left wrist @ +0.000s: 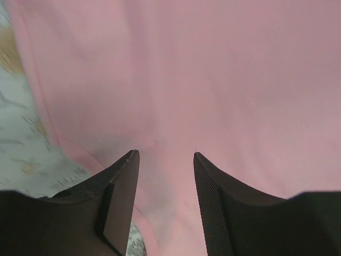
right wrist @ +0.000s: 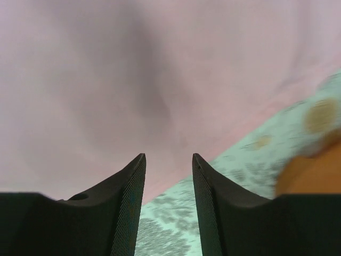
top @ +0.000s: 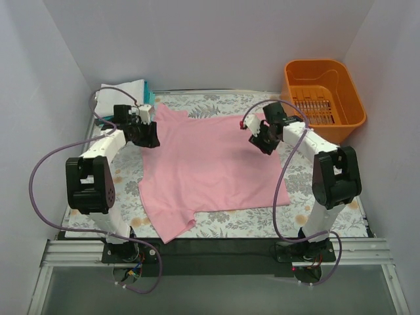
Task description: Fold and stack the t-shirts
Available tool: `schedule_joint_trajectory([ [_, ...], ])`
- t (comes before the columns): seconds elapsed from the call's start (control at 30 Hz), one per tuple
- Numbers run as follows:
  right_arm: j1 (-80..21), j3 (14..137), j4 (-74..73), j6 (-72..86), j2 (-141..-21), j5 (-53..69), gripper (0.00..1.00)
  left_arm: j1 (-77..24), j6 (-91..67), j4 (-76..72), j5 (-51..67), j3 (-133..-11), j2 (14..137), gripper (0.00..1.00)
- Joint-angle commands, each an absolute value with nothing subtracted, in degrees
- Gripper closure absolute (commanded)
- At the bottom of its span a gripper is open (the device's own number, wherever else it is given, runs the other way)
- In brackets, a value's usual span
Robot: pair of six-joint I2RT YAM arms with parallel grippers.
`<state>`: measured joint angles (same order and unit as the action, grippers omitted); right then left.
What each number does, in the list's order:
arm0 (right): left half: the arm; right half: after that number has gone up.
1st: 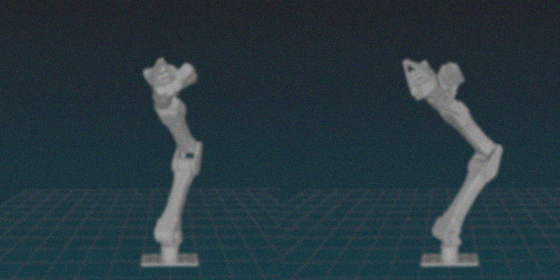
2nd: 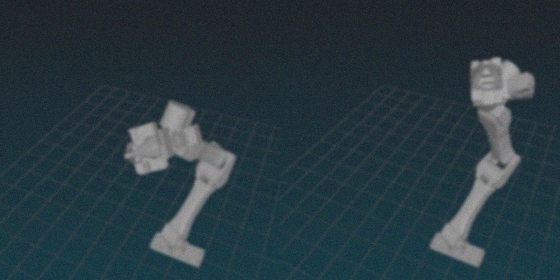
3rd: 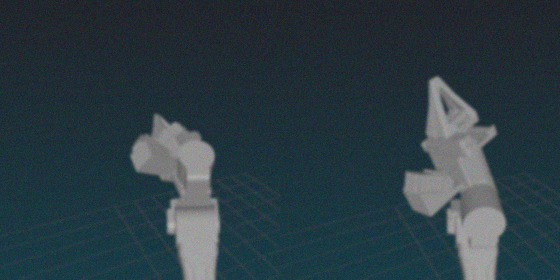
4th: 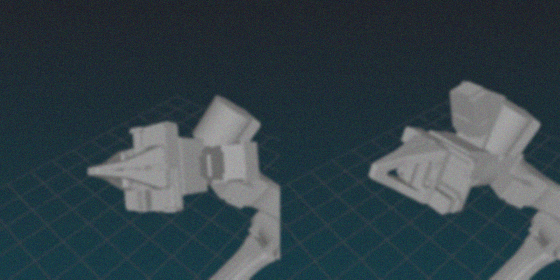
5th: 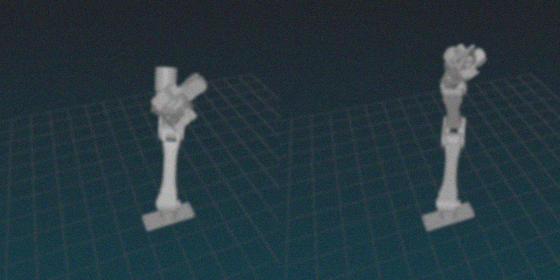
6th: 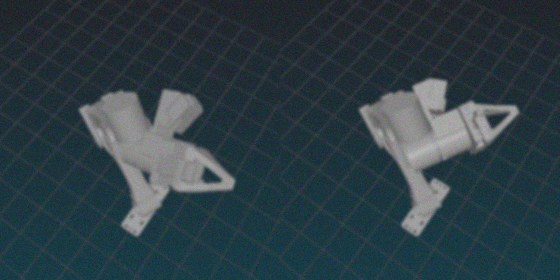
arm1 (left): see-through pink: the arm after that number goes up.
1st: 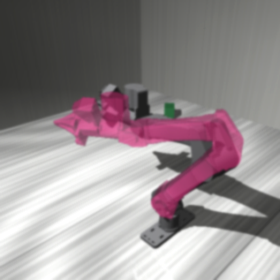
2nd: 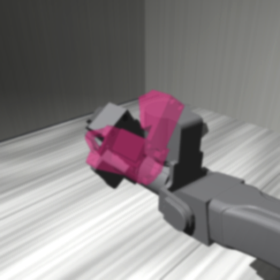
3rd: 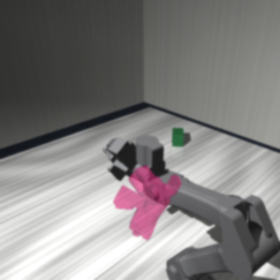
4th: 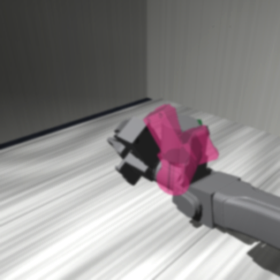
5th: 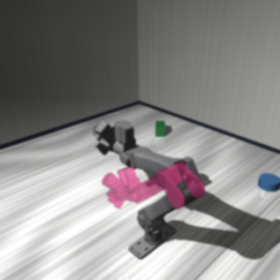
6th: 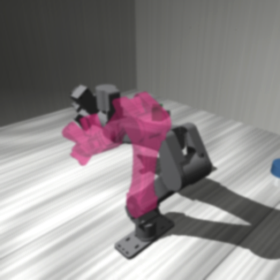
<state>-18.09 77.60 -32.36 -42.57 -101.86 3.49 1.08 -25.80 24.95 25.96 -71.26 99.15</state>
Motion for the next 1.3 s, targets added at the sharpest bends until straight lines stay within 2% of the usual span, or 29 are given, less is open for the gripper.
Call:
schedule_joint_trajectory([
  [0.0, -18.0, 71.0, -39.3, -41.6, -100.8, 6.6, 0.60, 1.1, -25.7, 31.5, 24.3, -64.7, 95.6, 0.58],
  [0.07, -18.0, 68.7, -39.8, -41.9, -100.2, 5.9, 0.65, 1.1, -24.9, 34.2, 22.9, -61.9, 93.6, 0.59],
  [0.23, -18.0, 62.9, -39.7, -41.7, -100.5, 5.8, 0.68, 1.2, -22.2, 35.2, 15.6, -56.0, 91.1, 0.60],
  [0.47, -18.0, 66.2, -38.1, -38.4, -107.6, 5.5, 0.70, 4.2, -20.6, 33.0, 9.4, -59.9, 102.0, 0.66],
  [0.7, -18.5, 62.3, -42.1, -41.0, -101.8, 6.5, 0.68, 4.7, -15.1, 37.0, 8.8, -61.4, 98.6, 0.67],
  [1.03, -23.2, 50.6, -43.6, -41.0, -93.7, 8.3, 0.65, 4.7, -11.5, 43.1, 11.7, -48.3, 86.0, 0.67],
  [1.17, -23.2, 52.7, -44.5, -39.9, -91.2, 8.7, 0.63, 4.7, -11.5, 45.3, 15.6, -48.4, 82.6, 0.64],
  [1.27, -22.0, 60.0, -44.2, -38.6, -89.6, 9.0, 0.62, 4.8, -12.9, 44.6, 20.5, -55.8, 82.4, 0.57],
])
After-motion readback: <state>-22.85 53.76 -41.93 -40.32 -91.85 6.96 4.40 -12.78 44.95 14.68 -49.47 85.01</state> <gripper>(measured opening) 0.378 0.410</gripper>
